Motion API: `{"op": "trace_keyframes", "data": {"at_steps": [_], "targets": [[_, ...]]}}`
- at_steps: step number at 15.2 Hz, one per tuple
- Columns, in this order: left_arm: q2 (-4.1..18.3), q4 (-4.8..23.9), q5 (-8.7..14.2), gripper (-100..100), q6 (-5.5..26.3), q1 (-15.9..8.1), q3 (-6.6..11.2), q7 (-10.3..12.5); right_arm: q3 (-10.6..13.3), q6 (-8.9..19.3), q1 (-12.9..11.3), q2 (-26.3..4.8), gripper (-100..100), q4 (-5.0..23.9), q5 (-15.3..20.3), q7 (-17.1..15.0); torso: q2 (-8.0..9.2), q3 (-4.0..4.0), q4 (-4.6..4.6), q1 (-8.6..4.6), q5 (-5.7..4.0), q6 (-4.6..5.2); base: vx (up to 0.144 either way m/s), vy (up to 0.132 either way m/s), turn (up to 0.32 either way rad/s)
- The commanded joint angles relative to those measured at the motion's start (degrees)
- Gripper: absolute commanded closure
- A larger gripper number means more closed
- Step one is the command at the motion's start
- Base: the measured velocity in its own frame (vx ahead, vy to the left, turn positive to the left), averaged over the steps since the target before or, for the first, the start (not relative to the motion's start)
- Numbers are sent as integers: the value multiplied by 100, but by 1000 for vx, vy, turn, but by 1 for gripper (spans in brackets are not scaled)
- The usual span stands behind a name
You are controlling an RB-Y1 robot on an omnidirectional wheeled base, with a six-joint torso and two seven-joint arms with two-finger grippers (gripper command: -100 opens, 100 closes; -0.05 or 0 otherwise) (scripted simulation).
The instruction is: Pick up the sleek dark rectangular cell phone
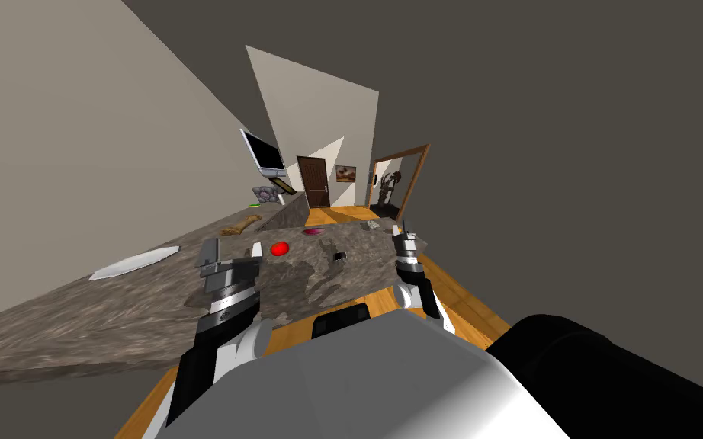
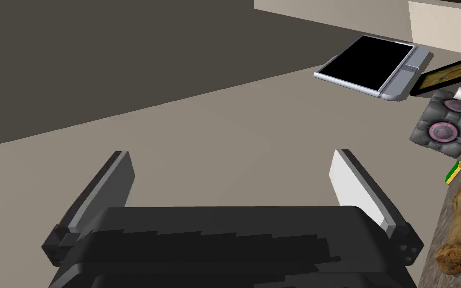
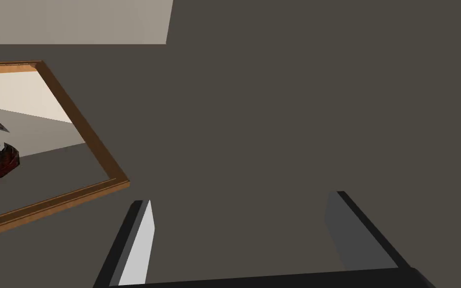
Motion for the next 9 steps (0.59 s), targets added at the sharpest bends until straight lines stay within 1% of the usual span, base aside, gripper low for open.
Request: {"op": "trace_keyframes", "data": {"at_steps": [1, 3, 4, 5, 6, 7, 8, 9], "targets": [[0, 0, 0, 0, 0, 0, 0, 0, 18, -5, -8, -173, -100, 37, 30, 5, 0, 0, 0, 0, 0, 0, -1, 6, 43], [0, 0, 0, 0, 0, 0, 0, 0, 62, -16, -25, -454, -100, 125, 102, 15, 0, 0, 0, 3, 1, -2, 0, 22, 126], [0, 0, 0, 0, 0, -1, -1, 0, 62, -16, -25, -480, -100, 125, 102, 15, -1, 0, 0, 7, 1, -3, -3, 27, 88], [0, 0, 0, 0, 0, 0, 0, 0, 92, -25, -37, -666, -100, 187, 152, 23, 0, 0, 0, 8, 2, -1, -1, 26, 71], [0, 0, 0, 0, 0, 0, 0, 0, 129, -34, -50, -801, -100, 259, 211, 31, 0, 0, 0, 9, 2, -1, 1, 35, 165], [0, 0, 0, 0, 0, -1, -1, 0, 129, -34, -50, -872, -100, 259, 211, 31, -1, 0, 0, 11, 2, -4, 0, 31, 126], [0, 0, 0, 0, 0, 0, -1, 0, 171, -45, -65, -1034, -100, 342, 279, 42, -1, 0, 0, 12, 3, -2, 2, 34, 122], [0, 0, 0, 0, 0, -1, -1, 0, 171, -45, -65, -1098, -100, 342, 279, 42, -1, -1, 0, 12, 3, -3, 3, 33, 108]]}}
